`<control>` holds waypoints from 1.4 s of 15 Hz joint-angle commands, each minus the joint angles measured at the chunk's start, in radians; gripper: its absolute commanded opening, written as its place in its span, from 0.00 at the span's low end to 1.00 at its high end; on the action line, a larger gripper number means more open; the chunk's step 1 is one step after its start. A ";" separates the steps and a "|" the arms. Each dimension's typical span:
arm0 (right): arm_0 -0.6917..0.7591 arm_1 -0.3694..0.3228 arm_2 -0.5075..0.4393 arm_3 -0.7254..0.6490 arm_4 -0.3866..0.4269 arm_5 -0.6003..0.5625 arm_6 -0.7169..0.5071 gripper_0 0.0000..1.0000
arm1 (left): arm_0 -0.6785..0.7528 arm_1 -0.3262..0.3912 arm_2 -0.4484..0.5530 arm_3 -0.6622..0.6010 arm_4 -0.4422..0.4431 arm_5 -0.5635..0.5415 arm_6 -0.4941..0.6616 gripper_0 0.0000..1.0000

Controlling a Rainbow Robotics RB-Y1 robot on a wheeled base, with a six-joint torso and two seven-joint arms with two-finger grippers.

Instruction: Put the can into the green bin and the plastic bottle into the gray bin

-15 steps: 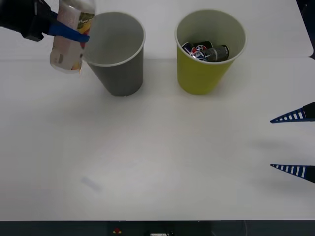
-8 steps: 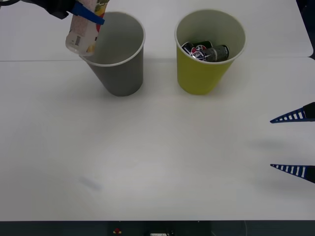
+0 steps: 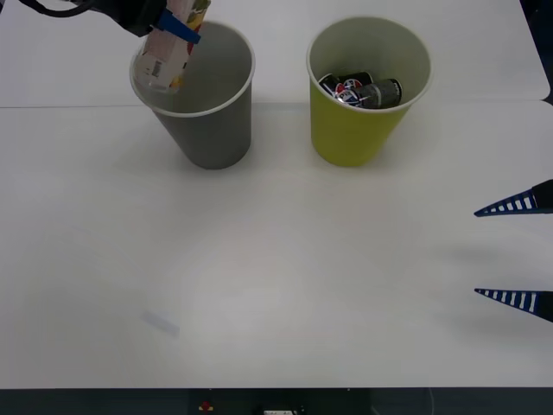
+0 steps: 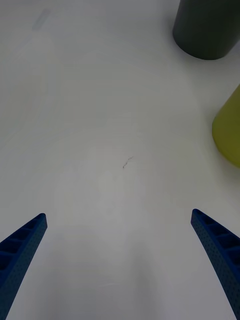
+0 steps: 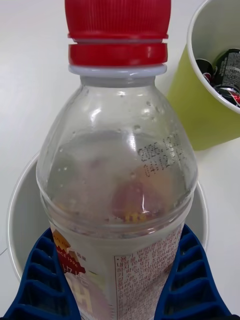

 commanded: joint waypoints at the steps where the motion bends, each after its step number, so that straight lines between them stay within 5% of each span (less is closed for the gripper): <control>1: 0.000 0.000 0.000 0.000 0.000 0.000 0.000 1.00 | 0.001 0.000 0.000 0.000 0.003 0.001 -0.003 0.04; 2: 0.000 0.000 0.000 0.000 0.000 0.000 0.000 1.00 | 0.001 0.000 0.000 0.000 0.008 -0.001 -0.003 0.58; 3: 0.000 0.000 0.000 0.000 0.000 0.000 0.000 1.00 | 0.001 0.000 0.000 0.000 0.013 -0.001 -0.012 0.93; 4: 0.000 0.000 0.000 0.000 0.000 0.000 0.000 1.00 | 0.001 0.000 0.000 0.000 0.020 -0.001 -0.024 1.00; 10: 0.000 0.000 0.000 0.000 0.000 0.000 0.000 1.00 | 0.066 0.024 0.086 0.000 0.209 0.004 -0.182 1.00; 21: 0.000 0.000 0.000 0.000 0.000 0.000 0.000 1.00 | 0.536 0.141 0.352 -0.120 0.579 0.005 -0.770 1.00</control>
